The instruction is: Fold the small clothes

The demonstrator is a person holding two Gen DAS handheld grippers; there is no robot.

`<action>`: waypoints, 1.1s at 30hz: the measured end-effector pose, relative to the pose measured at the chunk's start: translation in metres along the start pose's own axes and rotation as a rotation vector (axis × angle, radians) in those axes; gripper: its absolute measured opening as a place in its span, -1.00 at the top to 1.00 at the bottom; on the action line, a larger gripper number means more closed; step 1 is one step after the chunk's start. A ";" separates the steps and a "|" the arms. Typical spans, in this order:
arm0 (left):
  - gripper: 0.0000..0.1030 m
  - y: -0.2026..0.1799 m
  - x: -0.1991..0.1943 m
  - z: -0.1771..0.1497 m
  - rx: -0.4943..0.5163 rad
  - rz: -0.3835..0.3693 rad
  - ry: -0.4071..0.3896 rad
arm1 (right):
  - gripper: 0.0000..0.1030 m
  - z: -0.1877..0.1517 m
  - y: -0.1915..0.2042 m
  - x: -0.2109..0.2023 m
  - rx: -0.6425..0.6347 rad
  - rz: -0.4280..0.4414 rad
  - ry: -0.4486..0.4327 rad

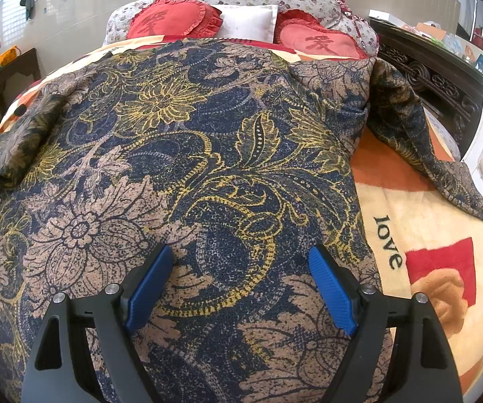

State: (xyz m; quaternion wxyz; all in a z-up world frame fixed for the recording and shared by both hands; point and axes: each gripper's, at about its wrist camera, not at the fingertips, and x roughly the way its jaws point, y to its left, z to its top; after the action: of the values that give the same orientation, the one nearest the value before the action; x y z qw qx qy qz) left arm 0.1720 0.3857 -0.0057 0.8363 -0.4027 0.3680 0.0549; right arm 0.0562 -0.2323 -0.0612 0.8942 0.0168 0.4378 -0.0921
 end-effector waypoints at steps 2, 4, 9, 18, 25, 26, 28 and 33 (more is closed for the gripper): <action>0.88 0.002 -0.033 0.021 -0.002 0.013 -0.108 | -0.87 0.000 0.000 0.000 0.000 0.000 0.000; 0.88 0.003 -0.063 0.040 0.008 0.030 -0.197 | -0.87 0.000 0.000 0.000 0.000 0.000 0.000; 0.88 -0.018 -0.081 0.043 0.066 -0.035 -0.205 | -0.87 0.000 0.000 0.000 -0.001 -0.003 -0.001; 0.88 -0.176 -0.029 -0.069 0.305 -0.546 0.090 | -0.89 0.000 -0.001 0.000 0.010 0.006 0.008; 0.88 -0.233 0.070 -0.235 0.492 -0.506 0.352 | -0.73 0.015 -0.017 -0.009 0.080 0.084 0.086; 0.88 -0.230 0.087 -0.252 0.516 -0.457 0.368 | -0.71 0.019 -0.021 -0.016 0.102 0.122 0.066; 0.86 -0.216 0.121 -0.285 0.531 -0.366 0.425 | -0.71 0.024 -0.024 -0.027 0.128 0.182 0.021; 0.26 -0.193 0.119 -0.321 0.540 -0.371 0.490 | -0.71 0.046 -0.014 -0.025 0.144 0.349 -0.005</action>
State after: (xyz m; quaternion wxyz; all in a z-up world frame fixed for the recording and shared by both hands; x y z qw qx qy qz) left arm 0.1500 0.0030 -0.0919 0.7952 -0.2295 0.4788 -0.2929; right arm 0.0752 -0.2472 -0.0126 0.8941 0.1562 0.4184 0.0335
